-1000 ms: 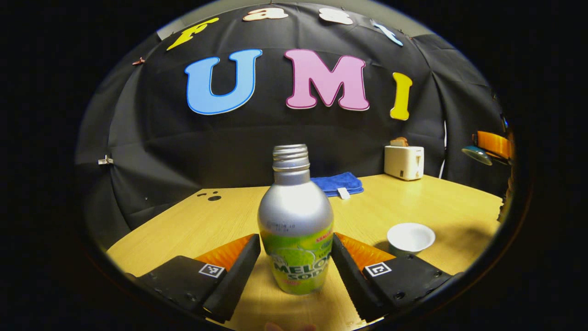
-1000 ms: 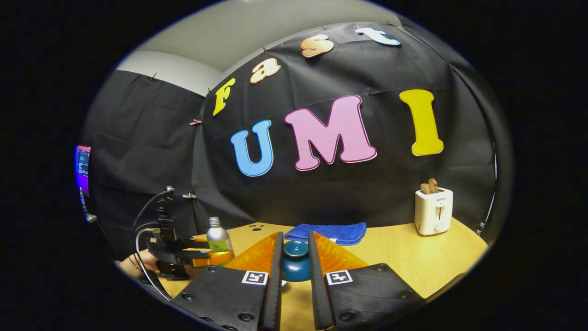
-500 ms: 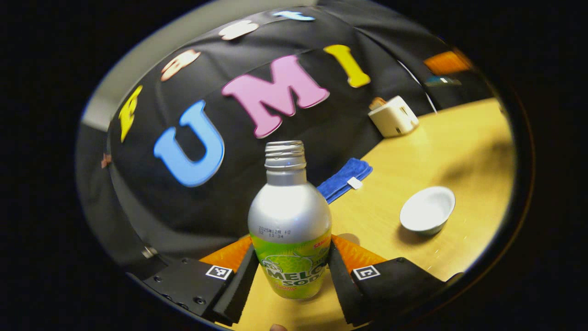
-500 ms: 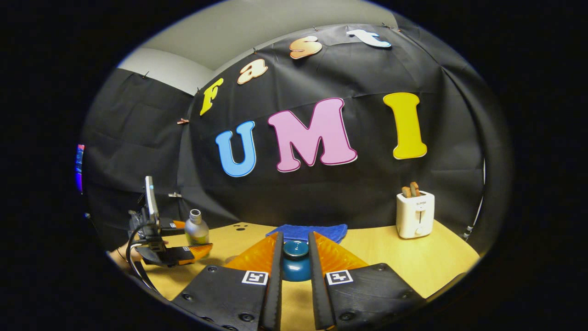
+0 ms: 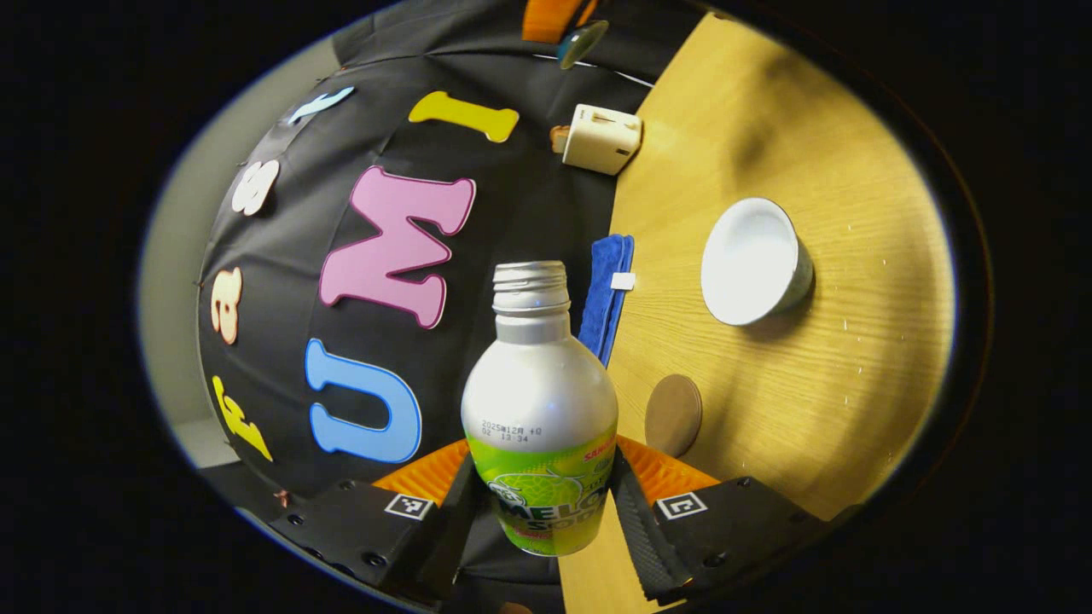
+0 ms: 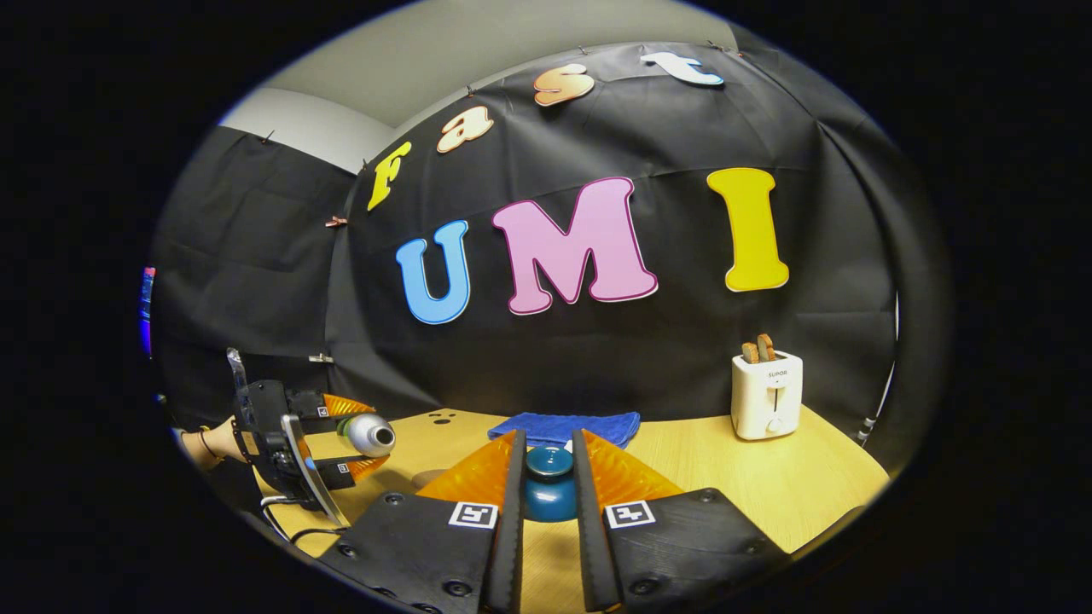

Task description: Open the teacup lid with one hand, grasp the water bottle and pour water into the teacup with the other hand; after pouring, place the water bottle on the coaster and then close the teacup lid.

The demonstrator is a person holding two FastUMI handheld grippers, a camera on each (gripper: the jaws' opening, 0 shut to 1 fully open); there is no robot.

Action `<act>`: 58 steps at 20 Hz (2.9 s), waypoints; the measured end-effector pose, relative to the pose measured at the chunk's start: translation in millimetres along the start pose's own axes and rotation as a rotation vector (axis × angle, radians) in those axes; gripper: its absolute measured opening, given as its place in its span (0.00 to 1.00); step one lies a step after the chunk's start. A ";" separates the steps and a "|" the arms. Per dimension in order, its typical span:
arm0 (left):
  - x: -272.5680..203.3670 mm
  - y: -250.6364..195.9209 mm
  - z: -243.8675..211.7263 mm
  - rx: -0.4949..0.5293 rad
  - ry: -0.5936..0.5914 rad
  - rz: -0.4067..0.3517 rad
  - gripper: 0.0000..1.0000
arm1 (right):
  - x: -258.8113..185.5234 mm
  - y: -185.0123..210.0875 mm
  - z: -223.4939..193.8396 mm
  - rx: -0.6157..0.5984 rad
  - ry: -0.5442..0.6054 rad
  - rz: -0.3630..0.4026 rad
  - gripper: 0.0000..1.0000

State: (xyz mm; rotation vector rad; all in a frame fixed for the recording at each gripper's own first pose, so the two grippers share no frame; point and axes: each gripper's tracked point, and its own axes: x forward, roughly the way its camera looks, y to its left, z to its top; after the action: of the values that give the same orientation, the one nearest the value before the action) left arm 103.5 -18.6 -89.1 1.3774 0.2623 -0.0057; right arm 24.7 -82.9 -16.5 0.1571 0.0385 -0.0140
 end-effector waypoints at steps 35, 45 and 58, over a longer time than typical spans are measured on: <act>25.5 41.3 27.4 0.844 -0.005 0.075 0.81 | -3.0 1.4 2.7 0.002 -0.007 0.004 0.27; 17.8 77.1 58.7 1.096 -0.043 0.180 0.81 | -4.0 1.2 6.4 0.008 -0.017 0.005 0.31; 23.5 -1.7 28.0 0.424 -0.040 -0.043 0.81 | -1.8 -0.3 3.3 0.009 -0.012 -0.005 0.27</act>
State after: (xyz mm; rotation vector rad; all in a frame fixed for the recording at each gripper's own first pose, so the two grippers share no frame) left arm 131.1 -42.5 -90.4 1.7909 0.2658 -0.1308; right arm 23.0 -83.7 -13.2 0.1655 0.0268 -0.0202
